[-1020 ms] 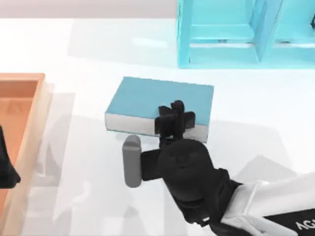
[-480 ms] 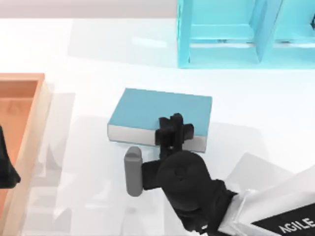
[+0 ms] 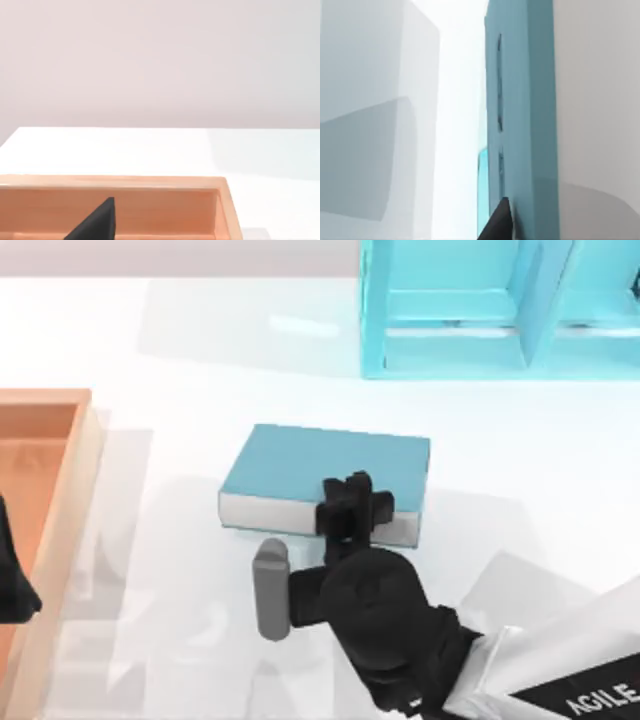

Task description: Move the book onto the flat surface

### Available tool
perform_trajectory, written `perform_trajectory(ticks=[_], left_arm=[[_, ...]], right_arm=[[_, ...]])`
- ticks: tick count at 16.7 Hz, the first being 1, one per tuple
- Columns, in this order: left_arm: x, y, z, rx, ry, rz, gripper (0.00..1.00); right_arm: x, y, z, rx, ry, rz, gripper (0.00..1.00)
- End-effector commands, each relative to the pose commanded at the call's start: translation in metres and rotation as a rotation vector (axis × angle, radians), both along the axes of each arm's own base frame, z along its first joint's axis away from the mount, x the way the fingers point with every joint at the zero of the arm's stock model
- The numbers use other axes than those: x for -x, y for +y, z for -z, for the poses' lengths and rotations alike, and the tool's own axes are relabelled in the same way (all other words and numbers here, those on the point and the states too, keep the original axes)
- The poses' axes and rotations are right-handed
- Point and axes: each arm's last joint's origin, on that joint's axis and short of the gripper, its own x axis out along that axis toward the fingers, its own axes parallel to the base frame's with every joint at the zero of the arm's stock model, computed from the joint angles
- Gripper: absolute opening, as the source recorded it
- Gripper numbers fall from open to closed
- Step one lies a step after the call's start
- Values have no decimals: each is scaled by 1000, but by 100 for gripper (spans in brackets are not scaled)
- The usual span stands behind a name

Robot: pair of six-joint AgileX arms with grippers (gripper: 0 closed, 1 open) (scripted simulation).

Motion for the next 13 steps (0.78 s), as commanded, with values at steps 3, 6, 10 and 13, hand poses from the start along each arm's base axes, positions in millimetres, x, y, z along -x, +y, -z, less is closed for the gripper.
perform_trajectory(ticks=[3,6,10,13], left_arm=[[0,0,0,0,0,0,100],[0,0,0,0,0,0,100],[0,0,0,0,0,0,100],[0,0,0,0,0,0,100]], right_arm=[[0,0,0,0,0,0,75],[0,0,0,0,0,0,98],[0,0,0,0,0,0,100],[0,0,0,0,0,0,100]])
